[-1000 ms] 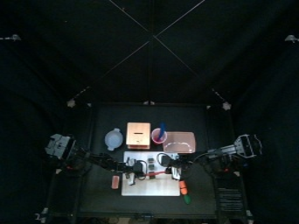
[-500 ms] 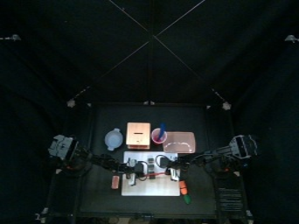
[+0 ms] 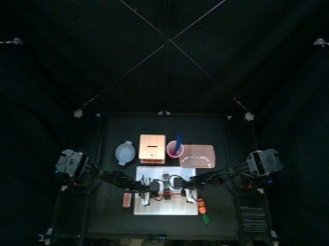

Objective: Place sushi on board then cut the sushi with the knife then place the pieces on the plate
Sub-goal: Cut the sushi into 4 pieces

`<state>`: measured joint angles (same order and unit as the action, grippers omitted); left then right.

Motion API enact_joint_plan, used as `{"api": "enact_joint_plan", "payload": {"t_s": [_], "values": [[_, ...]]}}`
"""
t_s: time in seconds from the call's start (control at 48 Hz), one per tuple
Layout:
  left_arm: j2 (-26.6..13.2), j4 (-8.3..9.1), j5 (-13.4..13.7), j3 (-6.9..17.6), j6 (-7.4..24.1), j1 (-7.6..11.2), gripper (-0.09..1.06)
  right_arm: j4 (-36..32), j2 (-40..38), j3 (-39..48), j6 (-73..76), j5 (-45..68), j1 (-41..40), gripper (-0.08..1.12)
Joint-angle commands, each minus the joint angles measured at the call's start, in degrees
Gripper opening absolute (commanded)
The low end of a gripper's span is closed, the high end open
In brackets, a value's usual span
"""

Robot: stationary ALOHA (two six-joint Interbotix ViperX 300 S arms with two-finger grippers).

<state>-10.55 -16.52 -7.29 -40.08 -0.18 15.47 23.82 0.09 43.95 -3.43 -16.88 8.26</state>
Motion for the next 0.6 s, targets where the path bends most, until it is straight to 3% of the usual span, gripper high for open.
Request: {"api": "enact_joint_plan", "payload": {"t_s": [0.021,0.188,0.604], "values": [[0.8,-0.62,-0.1,1.1,0.0,0.97,0.42,0.6,-1.0,-0.8,0.2,0.1,0.4,0.35],[1.1,-1.05,0.0,1.4,0.0,1.76,0.42,0.9,-1.9,-1.0,0.1,0.1,0.5,0.35],[5.4,-0.79,-0.1,1.6,0.3,1.32,0.42,0.6,-8.1,-1.6,0.1,-1.2,0.1,0.35]]}}
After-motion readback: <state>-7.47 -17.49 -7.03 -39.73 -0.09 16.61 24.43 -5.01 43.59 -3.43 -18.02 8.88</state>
